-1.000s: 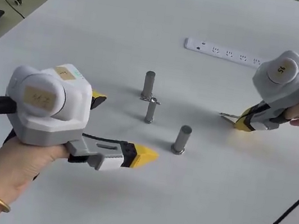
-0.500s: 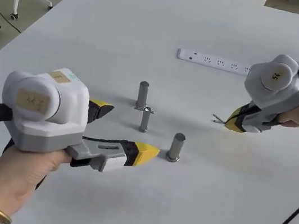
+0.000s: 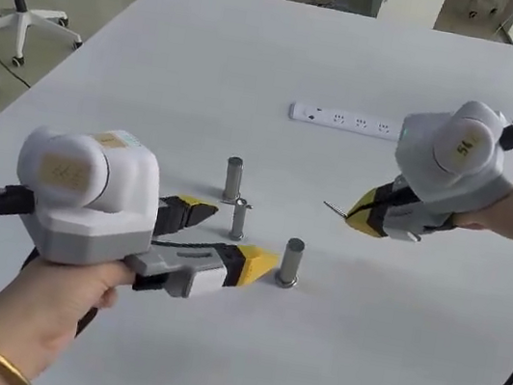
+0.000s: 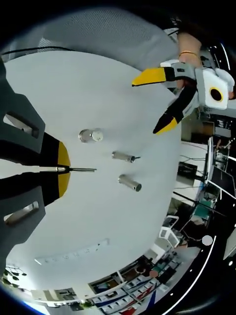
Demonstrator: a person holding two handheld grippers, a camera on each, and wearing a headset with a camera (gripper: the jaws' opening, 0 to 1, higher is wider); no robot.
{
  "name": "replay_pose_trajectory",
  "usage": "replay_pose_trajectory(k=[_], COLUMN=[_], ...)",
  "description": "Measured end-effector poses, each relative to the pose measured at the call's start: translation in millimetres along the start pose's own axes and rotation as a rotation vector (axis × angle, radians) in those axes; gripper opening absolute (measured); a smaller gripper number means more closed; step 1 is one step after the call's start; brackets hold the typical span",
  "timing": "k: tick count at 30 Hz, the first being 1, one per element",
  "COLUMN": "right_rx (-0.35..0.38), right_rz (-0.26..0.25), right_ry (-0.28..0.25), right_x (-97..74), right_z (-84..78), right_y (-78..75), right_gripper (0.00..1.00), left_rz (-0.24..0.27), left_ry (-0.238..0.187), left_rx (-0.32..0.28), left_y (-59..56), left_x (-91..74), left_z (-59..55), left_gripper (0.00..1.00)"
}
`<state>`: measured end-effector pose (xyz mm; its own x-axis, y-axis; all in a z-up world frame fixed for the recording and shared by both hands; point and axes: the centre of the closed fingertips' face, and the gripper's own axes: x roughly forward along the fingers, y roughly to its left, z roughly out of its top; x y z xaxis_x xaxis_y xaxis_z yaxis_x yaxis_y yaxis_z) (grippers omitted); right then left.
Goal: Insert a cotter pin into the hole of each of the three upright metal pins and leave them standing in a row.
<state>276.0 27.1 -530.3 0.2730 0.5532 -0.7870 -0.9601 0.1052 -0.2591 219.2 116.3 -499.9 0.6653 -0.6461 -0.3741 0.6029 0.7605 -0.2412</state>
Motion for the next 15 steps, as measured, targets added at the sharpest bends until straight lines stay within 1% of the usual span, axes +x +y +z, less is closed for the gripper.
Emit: replay_pose_trajectory(k=[2,3,5,6,9,12,15], right_rx=[-0.034,-0.047,-0.061,-0.071,-0.109,-0.155,-0.191], right_rz=[-0.001,0.007,0.012,0.020,0.022,0.026,0.024], right_ry=[-0.016,-0.022,-0.036,-0.041,-0.047,-0.056,-0.064], right_x=[-2.5,-3.9,-5.5,-2.6,-2.6,-4.2,-4.6], right_z=[6.6,9.6,14.3,14.4,18.2,23.6,28.0], right_y=[6.2,11.3,16.8,16.4,21.5,30.1,32.8], right_gripper=[0.00,0.00,0.00,0.00,0.00,0.00,0.00], left_rz=[-0.012,-0.021,-0.034,-0.039,-0.051,-0.060,-0.072], left_ry=[0.002,0.005,0.006,0.003,0.011,0.020,0.028], left_rx=[-0.019,-0.037,-0.063,-0.078,-0.093,-0.107,-0.122], left_y=[-3.0,-4.9,-6.9,-7.7,-9.5,-11.9,-16.2], left_x=[1.3,2.1,3.2,4.0,5.4,6.4,7.7], left_z=[1.0,1.6,2.9,4.3,6.2,6.9,6.7], left_gripper=[0.48,0.45,0.43,0.42,0.39,0.34,0.30])
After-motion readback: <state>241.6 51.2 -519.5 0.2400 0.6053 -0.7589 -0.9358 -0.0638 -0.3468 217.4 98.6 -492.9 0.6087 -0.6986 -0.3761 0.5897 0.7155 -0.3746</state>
